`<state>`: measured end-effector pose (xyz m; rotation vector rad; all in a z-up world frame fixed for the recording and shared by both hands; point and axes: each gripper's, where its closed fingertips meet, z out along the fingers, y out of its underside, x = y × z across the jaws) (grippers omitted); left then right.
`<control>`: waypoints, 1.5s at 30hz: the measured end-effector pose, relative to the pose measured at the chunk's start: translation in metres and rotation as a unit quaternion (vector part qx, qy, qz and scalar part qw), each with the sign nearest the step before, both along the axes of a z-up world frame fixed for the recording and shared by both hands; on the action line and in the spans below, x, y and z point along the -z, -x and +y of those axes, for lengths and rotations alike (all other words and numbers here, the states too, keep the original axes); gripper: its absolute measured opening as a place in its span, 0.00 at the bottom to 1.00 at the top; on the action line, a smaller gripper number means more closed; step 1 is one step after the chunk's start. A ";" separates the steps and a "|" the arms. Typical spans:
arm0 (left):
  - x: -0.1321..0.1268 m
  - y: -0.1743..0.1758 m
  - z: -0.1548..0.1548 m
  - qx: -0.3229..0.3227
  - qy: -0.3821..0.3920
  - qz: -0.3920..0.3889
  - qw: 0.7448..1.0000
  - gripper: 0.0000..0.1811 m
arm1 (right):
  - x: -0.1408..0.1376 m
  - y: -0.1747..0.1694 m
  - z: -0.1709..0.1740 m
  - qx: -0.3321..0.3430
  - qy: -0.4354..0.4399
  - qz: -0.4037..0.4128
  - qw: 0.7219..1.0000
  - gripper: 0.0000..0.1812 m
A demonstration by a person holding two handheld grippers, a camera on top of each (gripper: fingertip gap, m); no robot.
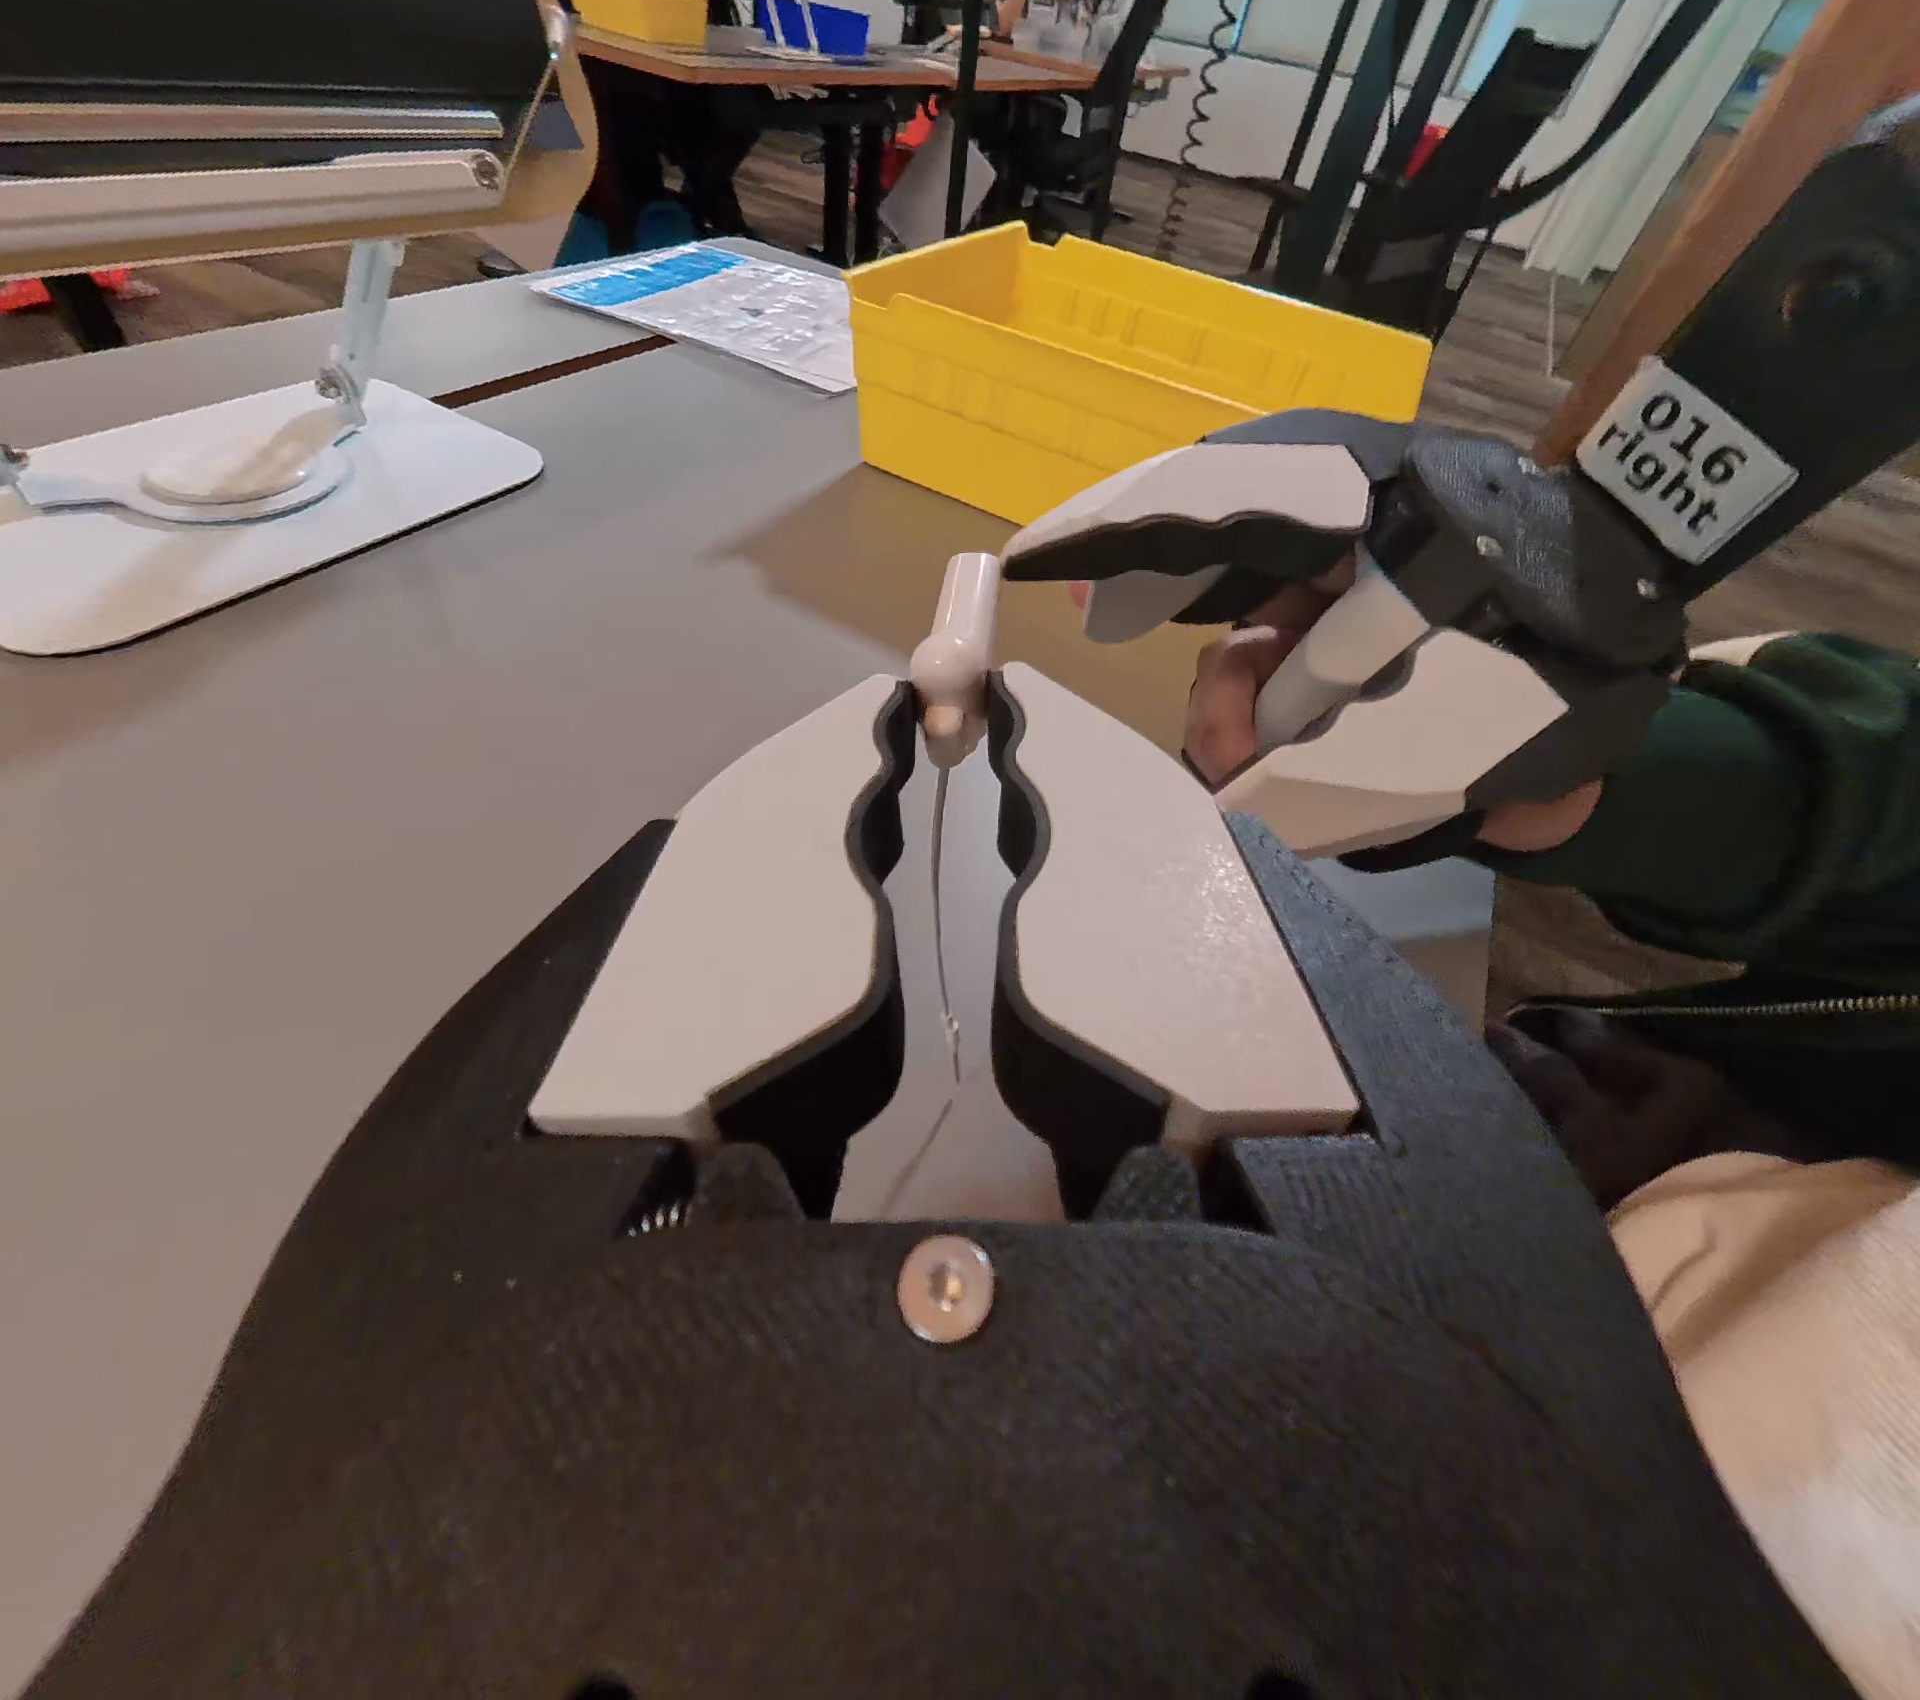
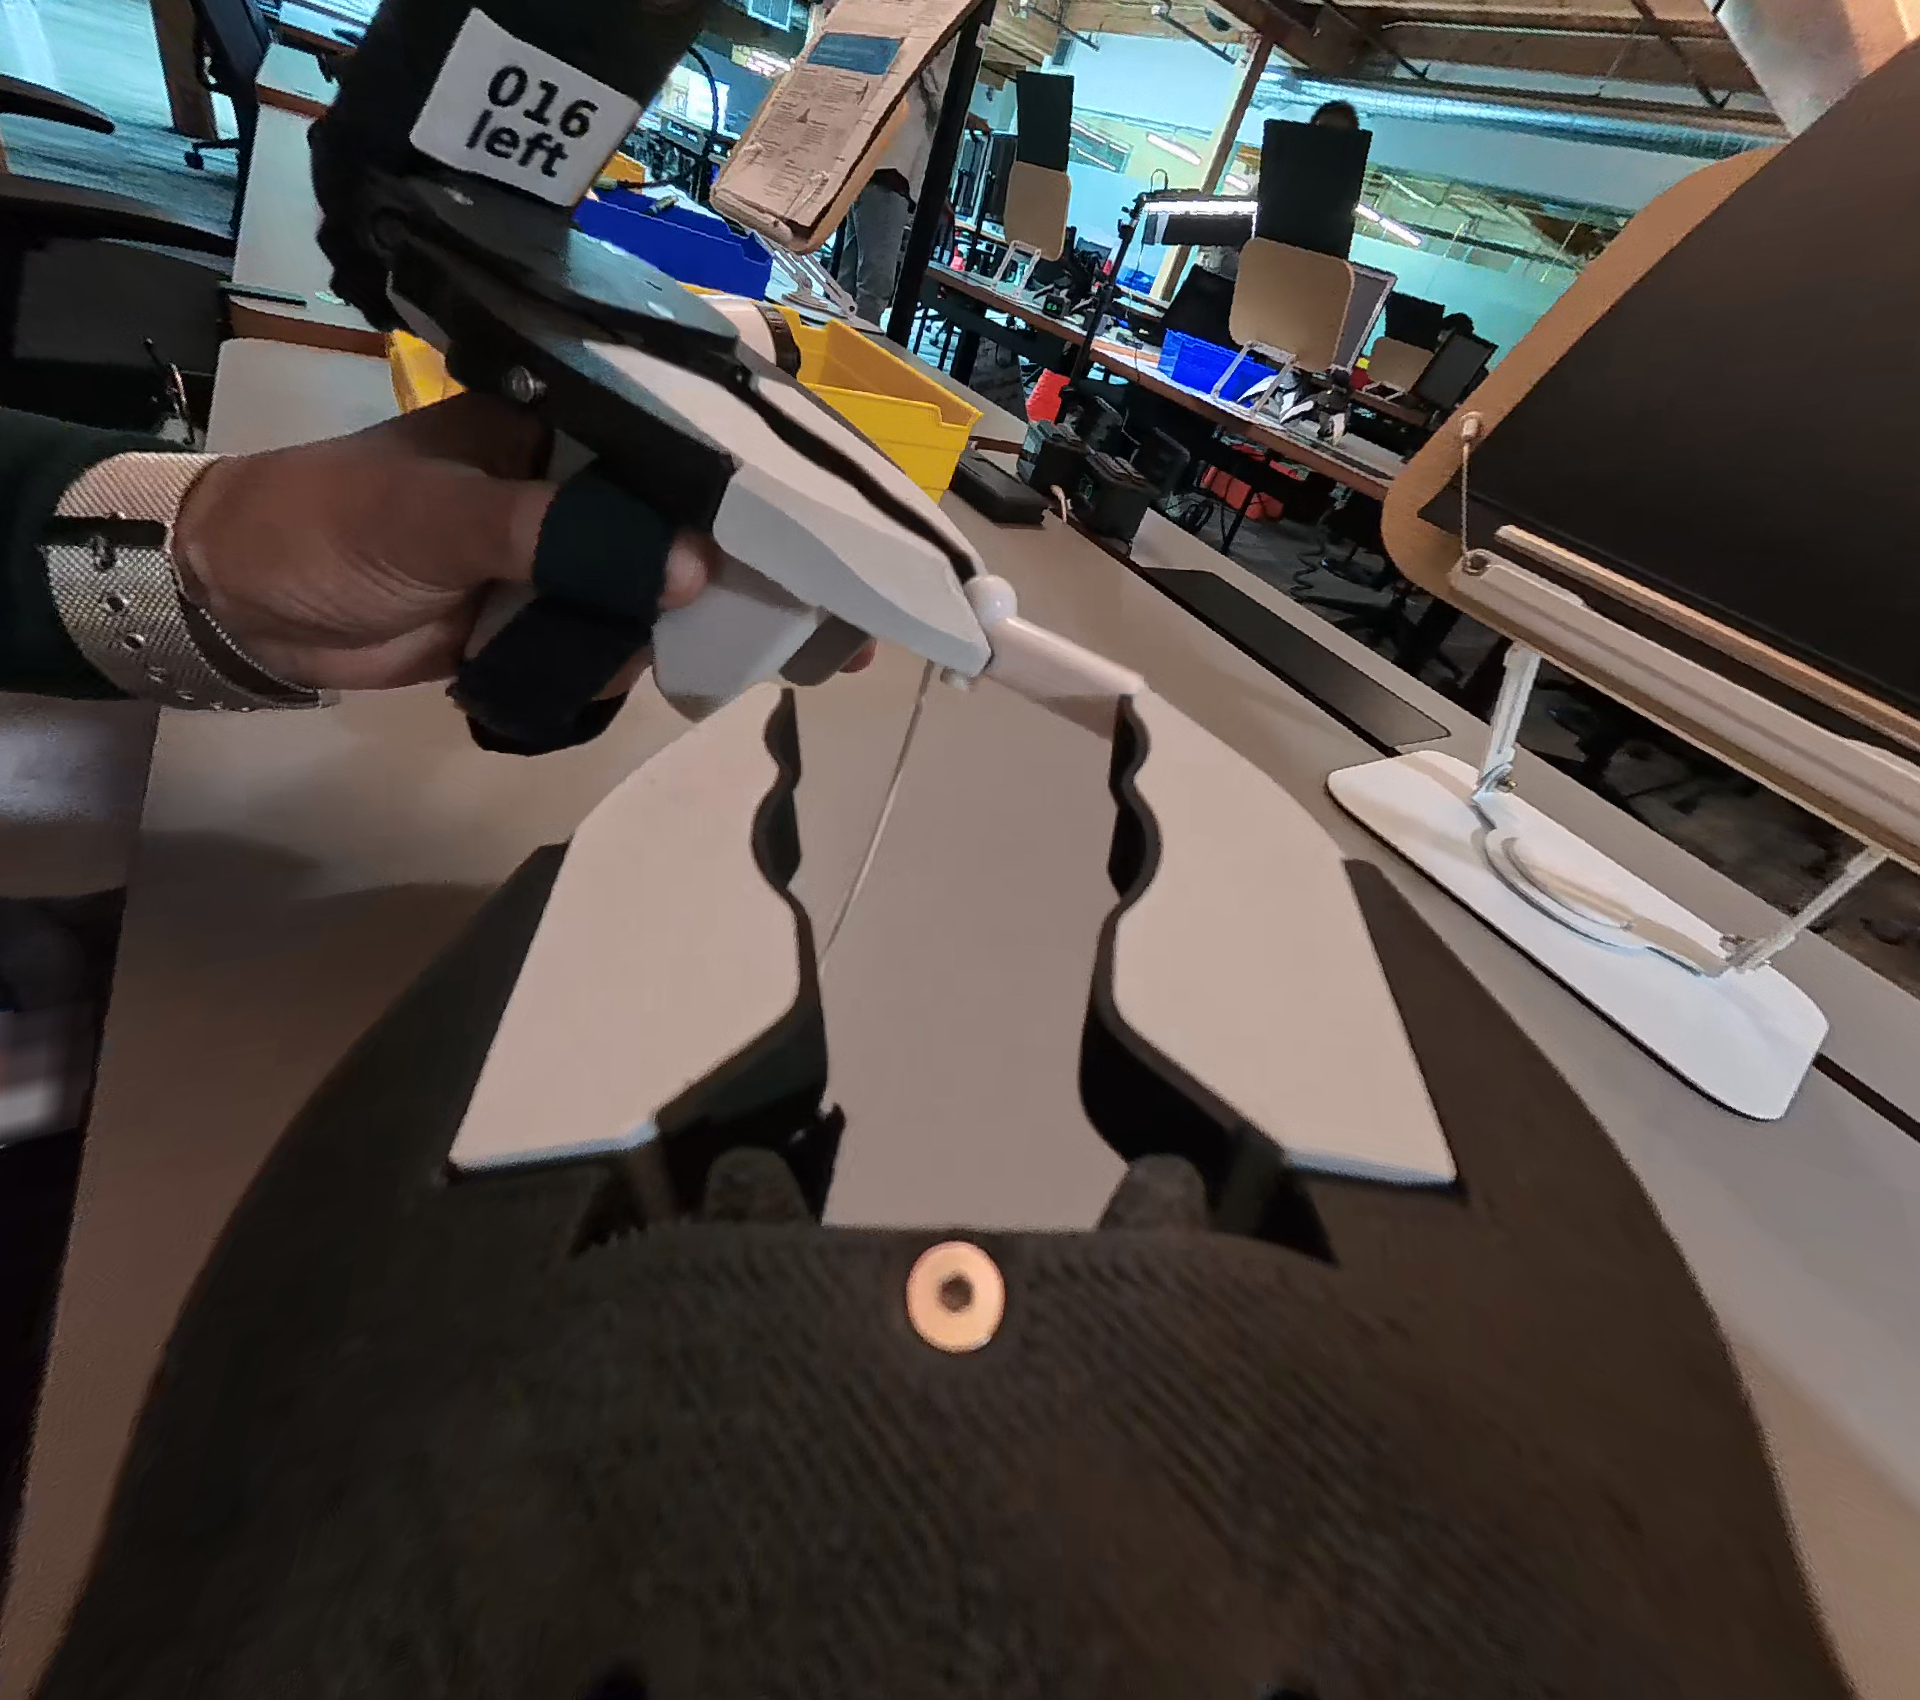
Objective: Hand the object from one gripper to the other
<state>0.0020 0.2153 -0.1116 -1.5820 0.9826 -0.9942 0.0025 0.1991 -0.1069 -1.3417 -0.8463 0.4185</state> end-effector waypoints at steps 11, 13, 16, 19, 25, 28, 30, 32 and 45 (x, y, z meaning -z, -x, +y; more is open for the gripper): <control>0.004 0.001 -0.027 0.142 -0.025 -0.001 0.990 0.08 | -0.008 -0.015 -0.010 -0.148 0.118 0.127 0.974 0.24; 0.001 0.003 -0.032 0.164 -0.014 -0.016 0.986 0.08 | -0.007 -0.012 -0.015 -0.185 0.146 0.139 0.962 0.23; -0.003 0.004 -0.037 0.191 0.003 -0.033 0.981 0.08 | -0.001 -0.006 -0.023 -0.210 0.160 0.117 0.957 0.18; 0.000 0.005 -0.039 0.199 0.008 -0.024 0.980 0.08 | 0.003 -0.002 -0.025 -0.213 0.163 0.102 0.958 0.16; 0.004 0.002 -0.044 0.210 0.000 -0.003 0.978 0.08 | 0.003 -0.002 -0.026 -0.216 0.175 0.102 0.955 0.10; 0.005 -0.001 -0.046 0.211 -0.005 -0.001 0.978 0.08 | 0.002 -0.003 -0.026 -0.215 0.167 0.102 0.957 0.07; 0.002 -0.001 -0.045 0.207 -0.011 -0.010 0.978 0.08 | 0.000 -0.004 -0.026 -0.215 0.164 0.106 0.957 0.07; -0.002 -0.001 -0.042 0.194 -0.027 -0.025 0.980 0.09 | -0.004 -0.005 -0.025 -0.213 0.163 0.117 0.956 0.07; -0.005 0.000 -0.043 0.223 0.051 -0.073 0.971 0.11 | -0.037 -0.035 -0.023 -0.262 0.195 0.263 0.908 0.06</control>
